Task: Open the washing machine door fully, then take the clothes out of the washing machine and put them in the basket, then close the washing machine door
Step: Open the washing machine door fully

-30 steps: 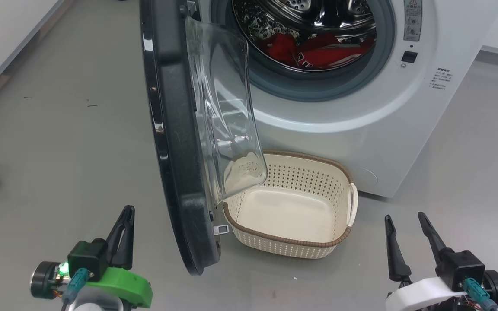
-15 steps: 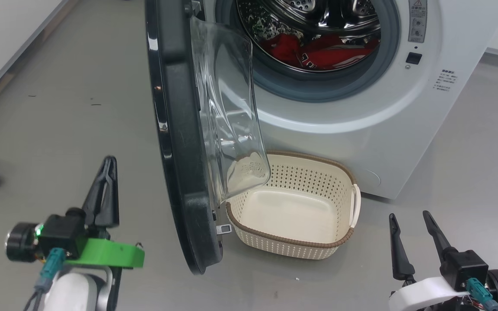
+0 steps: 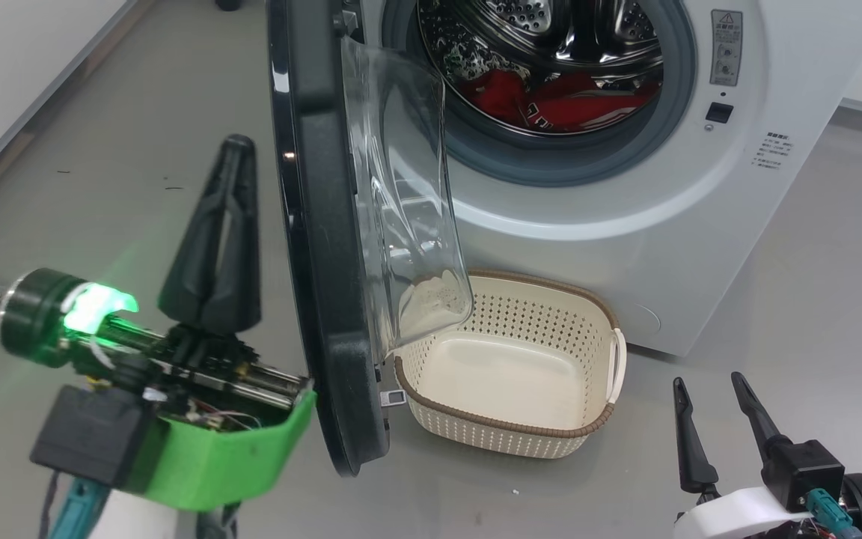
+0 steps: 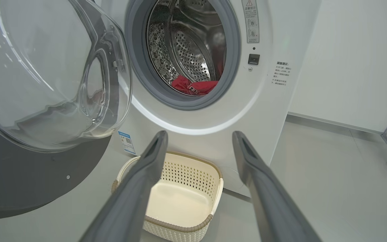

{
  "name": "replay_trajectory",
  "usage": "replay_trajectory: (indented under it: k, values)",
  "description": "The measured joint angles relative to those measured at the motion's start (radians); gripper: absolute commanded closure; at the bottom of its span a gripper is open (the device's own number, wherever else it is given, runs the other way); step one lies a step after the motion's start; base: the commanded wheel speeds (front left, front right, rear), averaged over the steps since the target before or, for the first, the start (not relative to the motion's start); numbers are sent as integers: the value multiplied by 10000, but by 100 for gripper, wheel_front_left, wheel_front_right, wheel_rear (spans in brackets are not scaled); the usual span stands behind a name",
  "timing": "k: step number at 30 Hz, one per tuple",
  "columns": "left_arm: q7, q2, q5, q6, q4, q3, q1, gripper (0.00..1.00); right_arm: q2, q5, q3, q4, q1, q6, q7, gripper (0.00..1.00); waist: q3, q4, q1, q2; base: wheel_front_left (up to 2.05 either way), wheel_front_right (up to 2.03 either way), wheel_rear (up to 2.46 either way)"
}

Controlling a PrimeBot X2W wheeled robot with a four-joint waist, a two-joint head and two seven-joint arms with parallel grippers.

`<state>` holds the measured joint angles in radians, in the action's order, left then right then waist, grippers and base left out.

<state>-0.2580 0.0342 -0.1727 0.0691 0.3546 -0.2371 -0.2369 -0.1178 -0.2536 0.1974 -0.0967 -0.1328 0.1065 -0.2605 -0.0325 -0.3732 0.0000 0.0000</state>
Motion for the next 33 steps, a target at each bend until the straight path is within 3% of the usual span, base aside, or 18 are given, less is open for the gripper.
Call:
replay_trajectory:
  k: [6,17,23,33]
  values:
    - [63,35,-562,391,255,-1979,370,100,81,19,-4,-44,-45,-90,0,0,97,19,0,0,0,0,0]
    - [1883,439,-1149,516,-815,-4437,1592,100,176,100,8,-136,-192,-255,0,0,189,146,0,0,0,0,0]
    - [2715,813,-1450,516,-1233,-4660,1895,100,213,113,-36,-180,-208,-263,0,0,152,202,0,0,0,0,0]
    - [3200,1051,-1530,487,-1881,-3985,2112,100,236,163,-174,-188,-211,-313,0,0,-5,208,0,0,0,0,0]
